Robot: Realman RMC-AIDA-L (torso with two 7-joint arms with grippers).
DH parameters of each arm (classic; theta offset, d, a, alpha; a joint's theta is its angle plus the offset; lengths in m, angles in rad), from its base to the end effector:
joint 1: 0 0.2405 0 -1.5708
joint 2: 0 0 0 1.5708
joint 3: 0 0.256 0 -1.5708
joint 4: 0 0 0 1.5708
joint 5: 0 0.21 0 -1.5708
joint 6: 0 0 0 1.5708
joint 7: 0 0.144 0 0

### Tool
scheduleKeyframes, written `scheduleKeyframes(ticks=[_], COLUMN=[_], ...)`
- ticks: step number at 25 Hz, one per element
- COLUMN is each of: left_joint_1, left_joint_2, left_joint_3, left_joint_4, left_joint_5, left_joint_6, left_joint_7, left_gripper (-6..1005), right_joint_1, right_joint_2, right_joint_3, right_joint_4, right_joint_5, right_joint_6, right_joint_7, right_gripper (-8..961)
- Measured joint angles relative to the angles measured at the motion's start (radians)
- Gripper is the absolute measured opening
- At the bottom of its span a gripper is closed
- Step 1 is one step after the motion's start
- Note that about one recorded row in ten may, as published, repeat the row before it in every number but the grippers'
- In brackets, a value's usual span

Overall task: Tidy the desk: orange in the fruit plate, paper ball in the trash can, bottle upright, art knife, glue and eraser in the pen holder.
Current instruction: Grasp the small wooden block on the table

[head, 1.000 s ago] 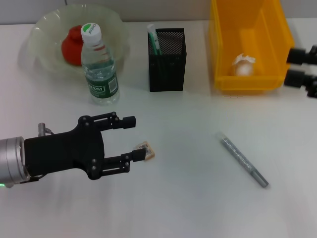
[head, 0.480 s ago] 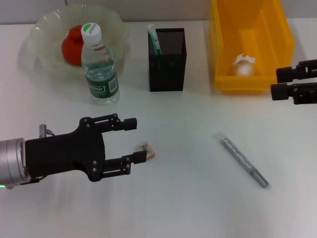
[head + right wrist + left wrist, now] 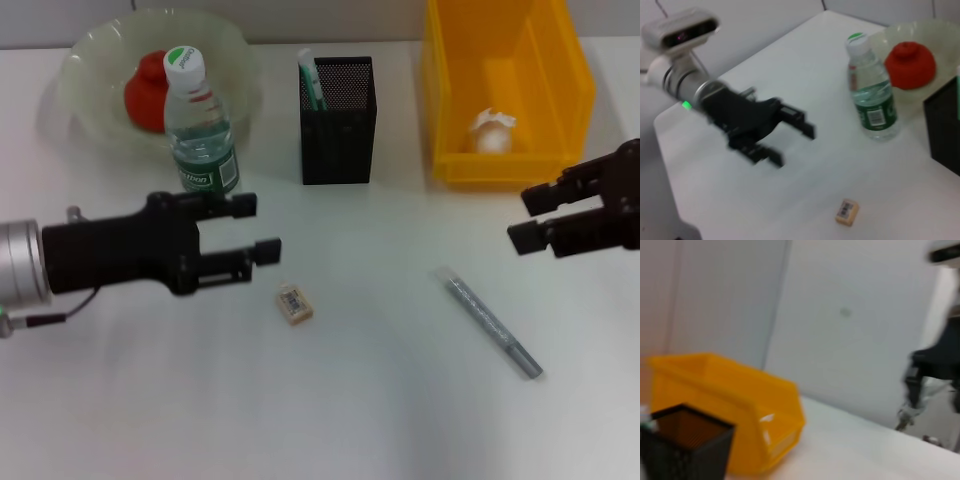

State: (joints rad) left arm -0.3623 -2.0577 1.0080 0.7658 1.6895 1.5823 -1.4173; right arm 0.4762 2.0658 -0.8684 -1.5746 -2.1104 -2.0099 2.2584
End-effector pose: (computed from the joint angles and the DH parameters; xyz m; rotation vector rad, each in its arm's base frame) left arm -0.2567 0.2984 0.0003 -2.7595 -0.6001 -0.8376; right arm 0.1715 0.2977 0.0970 -2.8914 0.8203 0.1858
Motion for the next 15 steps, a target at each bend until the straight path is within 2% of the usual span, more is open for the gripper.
scheduleKeyframes(ticks=[2, 4, 6, 7, 8, 9, 10, 11, 12, 13, 15], left_joint_1=[-0.018, -0.021, -0.020, -0.017, -0.017, -0.017, -0.018, -0.020, -0.023, -0.023, -0.023], left_joint_2=[-0.001, -0.003, -0.007, -0.009, -0.009, -0.009, -0.010, -0.009, -0.008, -0.008, -0.008], left_joint_3=[-0.003, -0.002, 0.001, 0.004, 0.004, 0.005, 0.006, 0.006, 0.006, 0.006, 0.006], left_joint_4=[0.021, 0.020, 0.016, 0.013, 0.013, 0.013, 0.013, 0.013, 0.013, 0.013, 0.016], left_joint_5=[0.049, 0.052, 0.053, 0.060, 0.060, 0.073, 0.084, 0.095, 0.105, 0.105, 0.106], left_joint_6=[-0.021, -0.022, -0.030, -0.039, -0.039, -0.043, -0.043, -0.043, -0.043, -0.043, -0.043], left_joint_7=[-0.063, -0.055, -0.036, -0.023, -0.023, -0.022, -0.023, -0.025, -0.031, -0.031, -0.033], left_gripper=[636, 636, 636, 635, 635, 635, 635, 635, 635, 634, 634], right_joint_1=[-0.039, -0.063, -0.108, -0.146, -0.146, -0.173, -0.173, -0.184, -0.196, -0.196, -0.194], right_joint_2=[0.020, 0.022, 0.022, 0.018, 0.018, 0.016, 0.016, 0.016, 0.016, 0.016, 0.014], right_joint_3=[-0.016, -0.026, -0.043, -0.045, -0.045, -0.016, -0.016, 0.012, 0.072, 0.072, 0.123], right_joint_4=[0.037, 0.070, 0.167, 0.300, 0.300, 0.418, 0.418, 0.487, 0.631, 0.631, 0.762], right_joint_5=[0.029, 0.060, 0.137, 0.218, 0.218, 0.265, 0.265, 0.280, 0.290, 0.290, 0.288], right_joint_6=[0.022, 0.045, 0.089, 0.118, 0.118, 0.123, 0.123, 0.125, 0.127, 0.127, 0.129], right_joint_7=[-0.142, -0.193, -0.305, -0.460, -0.460, -0.621, -0.621, -0.726, -0.918, -0.918, -1.059], right_gripper=[554, 554, 555, 555, 555, 555, 555, 555, 555, 555, 554])
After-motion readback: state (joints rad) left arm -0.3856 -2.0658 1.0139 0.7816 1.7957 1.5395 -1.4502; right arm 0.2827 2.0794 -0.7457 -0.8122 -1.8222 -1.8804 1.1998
